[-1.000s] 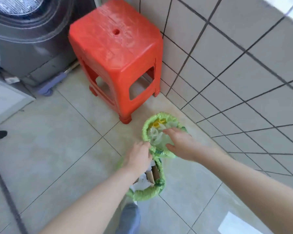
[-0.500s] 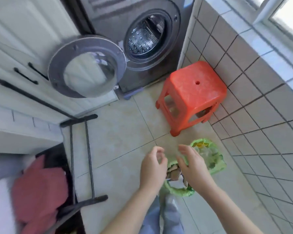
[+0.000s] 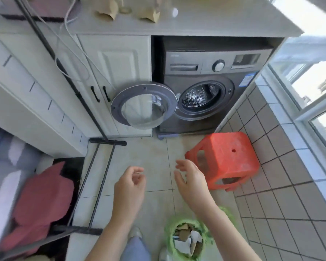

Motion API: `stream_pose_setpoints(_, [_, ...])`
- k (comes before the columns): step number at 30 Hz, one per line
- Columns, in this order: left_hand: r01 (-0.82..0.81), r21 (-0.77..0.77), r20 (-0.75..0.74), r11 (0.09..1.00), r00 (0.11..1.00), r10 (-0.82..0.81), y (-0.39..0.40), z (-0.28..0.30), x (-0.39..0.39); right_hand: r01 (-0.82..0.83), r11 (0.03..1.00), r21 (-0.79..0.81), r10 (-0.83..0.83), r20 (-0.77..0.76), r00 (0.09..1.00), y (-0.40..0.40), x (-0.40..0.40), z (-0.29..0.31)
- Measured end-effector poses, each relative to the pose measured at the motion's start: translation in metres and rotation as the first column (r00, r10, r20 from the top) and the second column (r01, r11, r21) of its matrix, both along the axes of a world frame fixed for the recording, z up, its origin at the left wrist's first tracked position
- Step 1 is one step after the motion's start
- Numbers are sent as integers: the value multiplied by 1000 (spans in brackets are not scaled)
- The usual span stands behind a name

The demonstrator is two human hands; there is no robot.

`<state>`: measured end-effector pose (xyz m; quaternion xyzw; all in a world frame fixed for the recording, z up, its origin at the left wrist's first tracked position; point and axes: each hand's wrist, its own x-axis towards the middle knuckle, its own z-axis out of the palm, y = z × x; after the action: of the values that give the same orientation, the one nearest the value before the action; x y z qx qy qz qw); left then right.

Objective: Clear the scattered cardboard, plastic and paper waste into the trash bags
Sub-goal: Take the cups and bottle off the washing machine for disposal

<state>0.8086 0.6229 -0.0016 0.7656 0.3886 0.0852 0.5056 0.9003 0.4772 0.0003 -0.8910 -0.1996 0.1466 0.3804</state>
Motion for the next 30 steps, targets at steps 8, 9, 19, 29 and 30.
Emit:
stream_pose_setpoints(8, [-79, 16, 96, 997, 992, 77, 108, 37, 56, 24, 998, 51, -31, 133, 991, 91, 75, 52])
stream_pose_setpoints(9, [-75, 31, 105, 997, 992, 72, 126, 41, 67, 30, 997, 64, -39, 134, 990, 105, 85, 59])
stream_pose_setpoints(19, [68, 237, 176, 969, 978, -111, 266, 98, 185, 63, 992, 106, -79, 148, 986, 228, 181, 115])
stream_pose_setpoints(29, [97, 368, 236, 925, 952, -194, 344, 130, 311, 85, 993, 76, -103, 270, 957, 298, 314, 147])
stream_pose_setpoints(30, [91, 394, 240, 915, 950, -197, 351, 132, 325, 78, 995, 66, -94, 285, 954, 306, 331, 149])
